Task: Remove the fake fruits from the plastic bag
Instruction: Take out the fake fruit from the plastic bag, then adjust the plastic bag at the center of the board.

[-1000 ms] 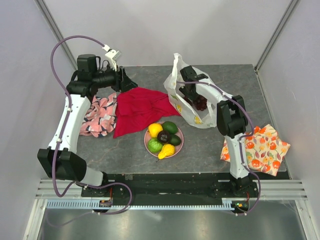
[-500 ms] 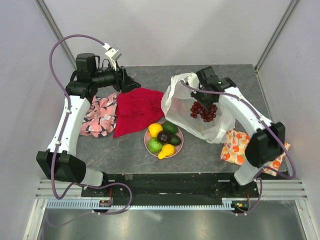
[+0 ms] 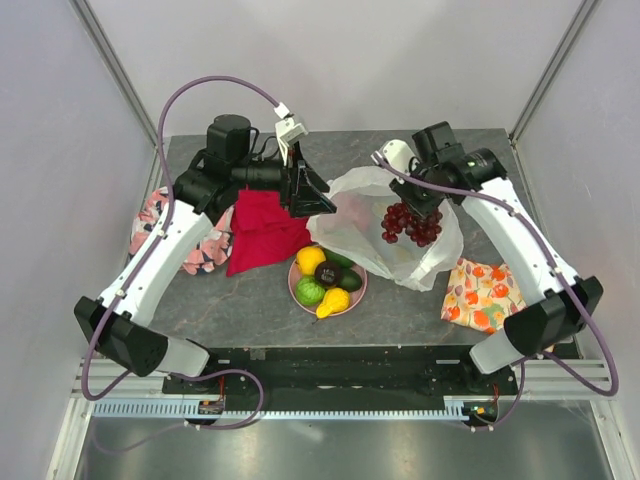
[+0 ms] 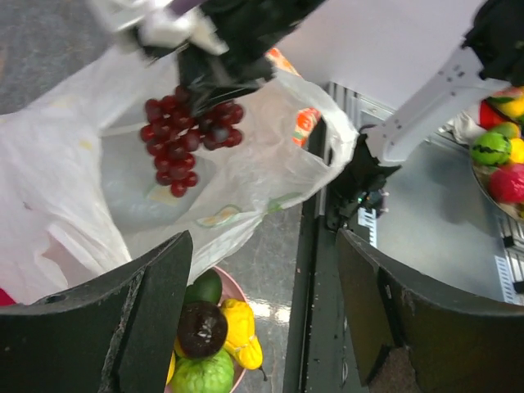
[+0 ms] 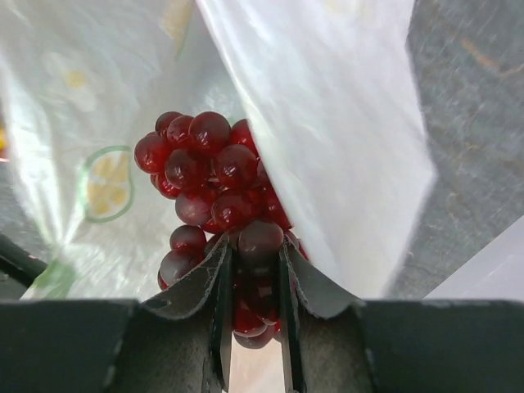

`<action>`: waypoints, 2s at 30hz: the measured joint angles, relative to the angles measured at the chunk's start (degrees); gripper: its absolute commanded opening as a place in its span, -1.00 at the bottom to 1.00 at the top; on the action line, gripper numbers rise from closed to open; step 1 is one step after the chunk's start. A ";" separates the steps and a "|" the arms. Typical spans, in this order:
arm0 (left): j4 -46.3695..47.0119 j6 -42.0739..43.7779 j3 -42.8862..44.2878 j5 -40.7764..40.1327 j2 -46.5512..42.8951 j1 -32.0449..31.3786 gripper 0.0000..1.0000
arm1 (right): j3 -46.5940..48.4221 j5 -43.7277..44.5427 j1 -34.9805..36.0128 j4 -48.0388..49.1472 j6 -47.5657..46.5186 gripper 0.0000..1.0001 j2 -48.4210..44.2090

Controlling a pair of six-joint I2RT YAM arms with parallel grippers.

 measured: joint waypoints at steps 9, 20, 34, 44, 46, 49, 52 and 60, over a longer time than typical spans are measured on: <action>-0.28 0.52 -0.24 -7.10 2.43 0.20 0.54 | 4.28 -9.31 0.00 -5.11 1.07 -0.96 -13.73; -3.13 2.03 2.16 -13.09 3.69 11.45 0.53 | 12.79 -24.52 4.94 -6.40 7.76 -0.94 -13.77; -3.69 2.73 -6.80 -14.80 -14.01 19.61 0.52 | 16.41 -27.19 27.28 -3.54 11.26 -1.00 6.88; -3.89 3.61 -10.56 -17.09 -19.69 23.91 0.52 | 26.80 -18.12 26.51 0.81 13.35 -0.99 24.37; -3.87 3.87 -10.80 -17.07 -19.78 23.80 0.52 | 29.24 -14.49 24.85 1.07 13.14 -1.00 26.82; -3.89 3.82 -10.93 -15.67 -19.85 23.65 0.52 | 33.62 -10.69 18.29 2.08 13.05 -1.00 30.47; -3.82 3.82 -10.99 -14.62 -19.85 23.47 0.52 | 36.20 -5.42 7.39 4.28 11.50 -0.99 32.63; -1.95 1.84 -11.30 -12.17 -18.82 23.43 0.51 | 27.63 -3.34 -3.48 7.17 7.30 -0.99 23.58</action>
